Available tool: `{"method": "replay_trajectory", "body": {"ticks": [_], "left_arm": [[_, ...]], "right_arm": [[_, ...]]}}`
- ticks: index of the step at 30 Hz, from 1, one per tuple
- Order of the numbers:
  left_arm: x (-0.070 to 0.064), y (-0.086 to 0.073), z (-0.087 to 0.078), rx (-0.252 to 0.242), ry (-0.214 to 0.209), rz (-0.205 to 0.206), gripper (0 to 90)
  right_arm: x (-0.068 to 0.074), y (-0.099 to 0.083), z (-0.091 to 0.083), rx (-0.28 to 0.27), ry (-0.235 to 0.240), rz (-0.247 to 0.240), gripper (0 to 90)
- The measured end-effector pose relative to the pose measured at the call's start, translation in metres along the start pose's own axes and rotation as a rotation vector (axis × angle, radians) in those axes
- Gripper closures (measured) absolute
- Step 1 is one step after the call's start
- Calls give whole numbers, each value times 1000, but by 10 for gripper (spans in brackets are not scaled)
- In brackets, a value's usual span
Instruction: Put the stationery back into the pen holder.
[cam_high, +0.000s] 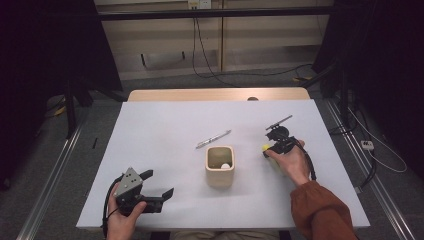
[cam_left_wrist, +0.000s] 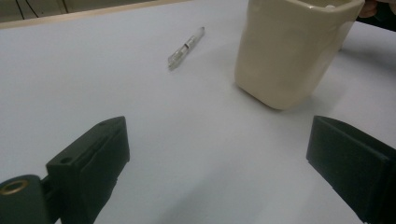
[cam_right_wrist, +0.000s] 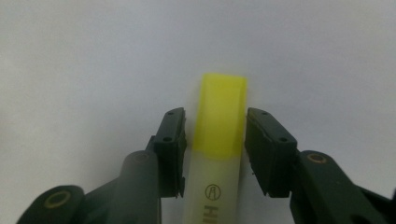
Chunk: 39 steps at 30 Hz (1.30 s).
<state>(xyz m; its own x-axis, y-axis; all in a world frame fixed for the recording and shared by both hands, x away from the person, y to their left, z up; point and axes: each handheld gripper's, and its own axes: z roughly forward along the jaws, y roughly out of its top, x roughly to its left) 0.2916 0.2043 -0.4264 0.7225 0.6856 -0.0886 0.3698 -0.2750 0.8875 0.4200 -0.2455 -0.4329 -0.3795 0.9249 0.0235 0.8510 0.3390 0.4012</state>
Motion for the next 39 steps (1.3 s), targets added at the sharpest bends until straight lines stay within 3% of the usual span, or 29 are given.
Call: {"method": "replay_trajectory", "body": {"ticks": [7, 18, 25, 32, 39], "left_arm": [[-3, 0, 3, 10, -11, 2, 59], [-3, -1, 3, 11, -14, 3, 59], [-3, 0, 3, 11, -14, 3, 59], [-2, 0, 2, 11, -14, 7, 59], [-2, 0, 1, 6, -12, 0, 59]], "right_arm": [[2, 1, 0, 8, -16, -6, 676], [2, -1, -1, -12, -21, -30, 677], [3, -3, -12, -79, -14, -23, 677], [7, -5, -20, -123, -3, -50, 677], [7, -7, -36, -220, 40, -76, 678]]}}
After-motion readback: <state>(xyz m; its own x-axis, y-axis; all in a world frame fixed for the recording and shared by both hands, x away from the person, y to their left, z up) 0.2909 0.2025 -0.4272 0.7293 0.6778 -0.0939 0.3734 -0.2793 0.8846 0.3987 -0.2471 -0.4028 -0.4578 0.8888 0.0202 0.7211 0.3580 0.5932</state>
